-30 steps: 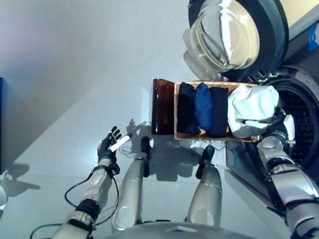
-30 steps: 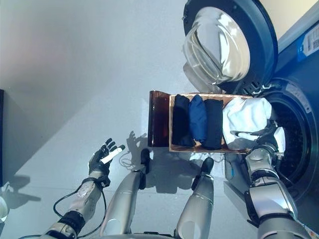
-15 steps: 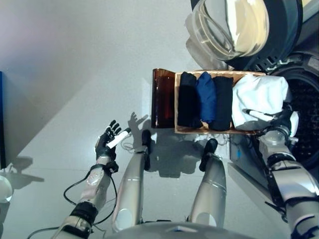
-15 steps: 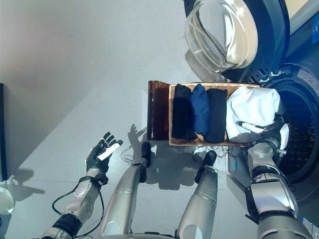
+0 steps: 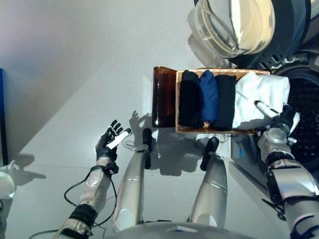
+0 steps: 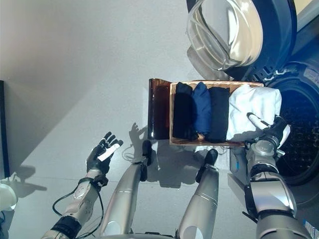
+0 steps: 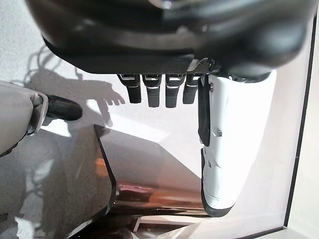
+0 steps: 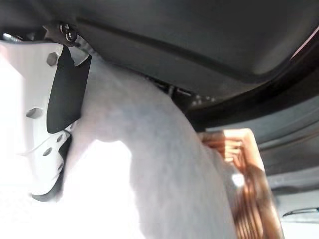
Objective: Pick up the clothes and place them into the washing machine
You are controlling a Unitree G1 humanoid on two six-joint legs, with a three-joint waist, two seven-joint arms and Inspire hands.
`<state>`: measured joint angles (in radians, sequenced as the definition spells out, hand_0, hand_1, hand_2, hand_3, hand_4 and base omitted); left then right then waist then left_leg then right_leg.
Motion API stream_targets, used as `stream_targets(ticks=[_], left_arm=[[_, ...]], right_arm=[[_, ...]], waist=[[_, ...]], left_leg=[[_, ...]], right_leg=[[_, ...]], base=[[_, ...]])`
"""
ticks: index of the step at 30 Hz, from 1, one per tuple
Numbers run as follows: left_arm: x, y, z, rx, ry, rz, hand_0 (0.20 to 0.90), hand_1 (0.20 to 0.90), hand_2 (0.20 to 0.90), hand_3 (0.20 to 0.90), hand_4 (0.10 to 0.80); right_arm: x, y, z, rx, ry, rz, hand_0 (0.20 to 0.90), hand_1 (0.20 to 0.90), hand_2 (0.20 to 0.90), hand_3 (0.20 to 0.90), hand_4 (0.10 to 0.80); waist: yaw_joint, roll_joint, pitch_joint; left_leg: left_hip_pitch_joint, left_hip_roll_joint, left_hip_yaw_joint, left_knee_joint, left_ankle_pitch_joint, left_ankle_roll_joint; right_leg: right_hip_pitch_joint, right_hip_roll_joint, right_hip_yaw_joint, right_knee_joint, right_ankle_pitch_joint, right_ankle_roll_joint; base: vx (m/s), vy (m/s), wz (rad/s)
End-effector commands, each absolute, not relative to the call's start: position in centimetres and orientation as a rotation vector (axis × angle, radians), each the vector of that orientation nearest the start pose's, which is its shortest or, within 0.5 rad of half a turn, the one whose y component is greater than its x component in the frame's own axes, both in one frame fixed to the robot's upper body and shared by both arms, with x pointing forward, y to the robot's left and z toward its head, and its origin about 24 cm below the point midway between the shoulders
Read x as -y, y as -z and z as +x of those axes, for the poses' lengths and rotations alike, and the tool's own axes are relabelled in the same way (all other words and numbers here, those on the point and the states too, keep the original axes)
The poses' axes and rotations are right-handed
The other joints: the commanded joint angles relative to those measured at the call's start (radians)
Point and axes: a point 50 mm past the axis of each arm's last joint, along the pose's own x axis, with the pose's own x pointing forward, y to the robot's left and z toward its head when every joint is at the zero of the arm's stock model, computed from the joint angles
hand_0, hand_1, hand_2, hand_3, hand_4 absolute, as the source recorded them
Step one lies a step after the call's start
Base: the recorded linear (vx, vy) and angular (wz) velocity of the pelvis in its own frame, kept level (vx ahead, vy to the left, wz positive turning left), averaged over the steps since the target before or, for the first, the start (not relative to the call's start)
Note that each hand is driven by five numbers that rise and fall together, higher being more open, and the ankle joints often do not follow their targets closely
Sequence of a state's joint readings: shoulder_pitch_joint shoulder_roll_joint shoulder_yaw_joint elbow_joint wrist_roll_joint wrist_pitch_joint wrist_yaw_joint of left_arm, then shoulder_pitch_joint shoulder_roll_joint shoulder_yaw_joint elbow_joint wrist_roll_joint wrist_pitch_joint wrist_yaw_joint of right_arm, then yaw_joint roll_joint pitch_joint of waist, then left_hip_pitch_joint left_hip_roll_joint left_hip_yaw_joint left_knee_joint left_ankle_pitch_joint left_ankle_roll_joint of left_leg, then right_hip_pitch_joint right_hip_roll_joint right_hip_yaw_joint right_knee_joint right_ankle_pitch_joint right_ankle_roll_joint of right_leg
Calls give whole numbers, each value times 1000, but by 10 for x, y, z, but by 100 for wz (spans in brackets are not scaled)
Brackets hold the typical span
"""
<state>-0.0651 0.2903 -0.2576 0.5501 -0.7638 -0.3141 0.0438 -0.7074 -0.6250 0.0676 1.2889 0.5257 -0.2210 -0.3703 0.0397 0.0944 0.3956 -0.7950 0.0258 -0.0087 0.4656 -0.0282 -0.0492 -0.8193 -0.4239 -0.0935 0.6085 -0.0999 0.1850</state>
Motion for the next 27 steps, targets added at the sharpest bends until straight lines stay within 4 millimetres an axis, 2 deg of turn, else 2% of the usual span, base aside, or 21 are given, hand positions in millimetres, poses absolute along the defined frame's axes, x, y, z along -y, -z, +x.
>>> stream_targets(ticks=[1, 8, 11, 15, 16, 20, 23, 25, 27], left_arm=[[-212, 31, 233, -168, -142, -328, 900, 900, 900, 900, 800], [-214, 31, 234, -162, -157, -325, 900, 900, 900, 900, 800], [-216, 31, 234, -161, -173, -322, 900, 900, 900, 900, 800], [-216, 32, 236, -166, -198, -324, 900, 900, 900, 900, 800], [-216, 32, 236, -166, -198, -324, 900, 900, 900, 900, 800], [-215, 35, 236, -178, -229, -346, 900, 900, 900, 900, 800], [-211, 37, 236, -192, -244, -376, 900, 900, 900, 900, 800], [-207, 41, 236, -213, -246, -394, 900, 900, 900, 900, 800], [-203, 42, 237, -222, -243, -403, 900, 900, 900, 900, 800]], right_arm=[[351, -87, 330, -84, 740, -142, 200, 200, 200, 200, 300], [354, -79, 323, -93, 764, -121, 200, 200, 200, 200, 300], [362, -75, 315, -82, 839, -30, 200, 200, 200, 200, 300], [366, -67, 307, -34, 958, 228, 200, 200, 200, 200, 300], [366, -67, 307, -34, 958, 229, 200, 200, 200, 200, 300], [359, -64, 306, 110, 1002, 545, 200, 200, 200, 200, 300], [351, -62, 306, 243, 1045, 853, 200, 200, 200, 200, 300], [339, -55, 308, 296, 1050, 1040, 200, 200, 200, 200, 300], [331, -46, 307, 318, 1049, 1138, 200, 200, 200, 200, 300]], waist=[[13, 6, -74], [6, -1, -78], [0, -3, -78], [-10, -2, -77], [-10, -2, -77], [-26, -4, -69], [-33, -1, -66], [-37, 3, -63], [-43, 3, -61]], left_leg=[[53, 60, -42, 77, -127, -65], [69, 64, -40, 67, -126, -69], [72, 65, -39, 68, -131, -69], [84, 69, -38, 70, -138, -72], [84, 69, -38, 70, -138, -72], [103, 73, -32, 62, -142, -76], [107, 75, -28, 63, -149, -75], [110, 77, -27, 66, -152, -76], [115, 78, -25, 67, -154, -77]], right_leg=[[-5, -15, 45, -84, 172, 14], [7, -12, 47, -95, 171, 14], [11, -9, 50, -97, 168, 14], [22, -7, 50, -97, 162, 15], [22, -7, 50, -97, 162, 15], [32, 0, 55, -105, 161, 16], [31, 4, 60, -103, 157, 17], [33, 5, 62, -100, 154, 18], [36, 7, 66, -99, 152, 18]], base=[[0, 0, 0], [0, 0, 0], [0, 0, 0], [0, 0, 0], [0, 0, 0], [1, 1, -1], [5, 17, -13], [18, 19, -13], [18, 14, -10]])
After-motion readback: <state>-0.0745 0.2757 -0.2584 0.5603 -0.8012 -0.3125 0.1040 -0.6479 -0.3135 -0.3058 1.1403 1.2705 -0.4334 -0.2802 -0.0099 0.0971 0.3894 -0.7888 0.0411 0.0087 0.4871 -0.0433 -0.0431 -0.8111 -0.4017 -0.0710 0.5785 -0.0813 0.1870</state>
